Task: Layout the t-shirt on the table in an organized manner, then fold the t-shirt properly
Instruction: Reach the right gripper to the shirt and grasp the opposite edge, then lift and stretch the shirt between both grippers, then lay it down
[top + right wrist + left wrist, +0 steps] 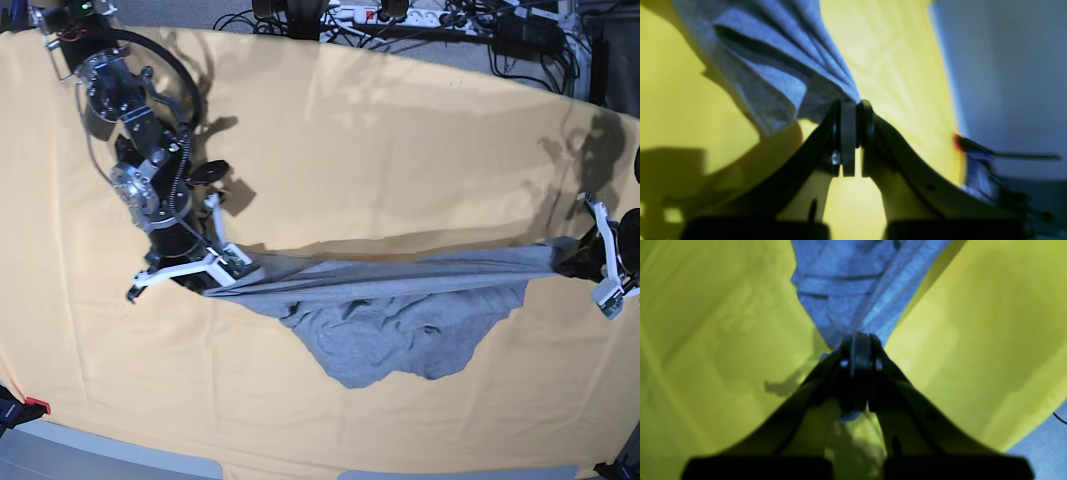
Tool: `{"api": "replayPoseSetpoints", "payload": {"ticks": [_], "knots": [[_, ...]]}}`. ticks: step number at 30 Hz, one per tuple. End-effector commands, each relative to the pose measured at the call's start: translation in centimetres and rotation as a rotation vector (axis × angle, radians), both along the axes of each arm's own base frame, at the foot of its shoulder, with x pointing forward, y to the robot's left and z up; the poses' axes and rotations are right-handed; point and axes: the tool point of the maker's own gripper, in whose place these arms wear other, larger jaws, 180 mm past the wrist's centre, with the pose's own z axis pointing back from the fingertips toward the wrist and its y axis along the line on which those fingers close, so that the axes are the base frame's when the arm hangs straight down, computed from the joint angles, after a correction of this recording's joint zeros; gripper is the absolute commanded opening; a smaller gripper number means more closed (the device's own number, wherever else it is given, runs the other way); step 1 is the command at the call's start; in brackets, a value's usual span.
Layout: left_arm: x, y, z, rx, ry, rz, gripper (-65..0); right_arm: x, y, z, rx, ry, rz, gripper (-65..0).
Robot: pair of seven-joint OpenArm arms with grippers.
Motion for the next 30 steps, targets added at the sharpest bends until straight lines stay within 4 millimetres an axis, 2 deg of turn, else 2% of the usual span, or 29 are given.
{"api": "replayPoseSetpoints", "payload": {"ticks": [1, 7, 10, 12, 17, 24, 26, 30], "knots": [[0.6, 0.2, 2.1, 0.017, -0.054, -0.014, -65.0, 0.9, -2.3, 2.7, -0.046, -0.083, -0.055, -65.0], [1.6, -1.4, 5.2, 0.013, -0.145, -0.064, -65.0, 0.9, -8.0, 5.9, -0.153, -0.130, -0.144, -65.0], [1.8, -2.4, 6.6, -0.006, -0.178, -0.088, -65.0, 0.5, -10.4, 6.0, -0.168, -0.096, -0.180, -65.0], [1.4, -3.0, 6.8, -0.030, -0.161, -0.104, -65.0, -0.3, -11.2, 5.7, -0.169, -0.057, -0.169, -65.0], [-0.2, -5.0, 6.5, -0.091, -0.085, -0.153, -65.0, -3.7, -9.6, 4.8, -0.105, 0.044, -0.069, -65.0], [-2.9, -6.9, 5.7, -0.175, 0.068, -0.217, -65.0, -10.4, -6.5, 2.0, -0.005, 0.249, 0.090, -65.0], [-3.8, -6.6, 4.5, -0.147, 0.127, -0.221, -65.0, -12.4, -5.8, 0.6, 0.016, 0.328, 0.125, -65.0], [-6.4, -7.7, 2.1, -0.141, 0.213, -0.261, -65.0, -16.8, -4.7, -2.5, 0.035, 0.513, 0.198, -65.0]]}}
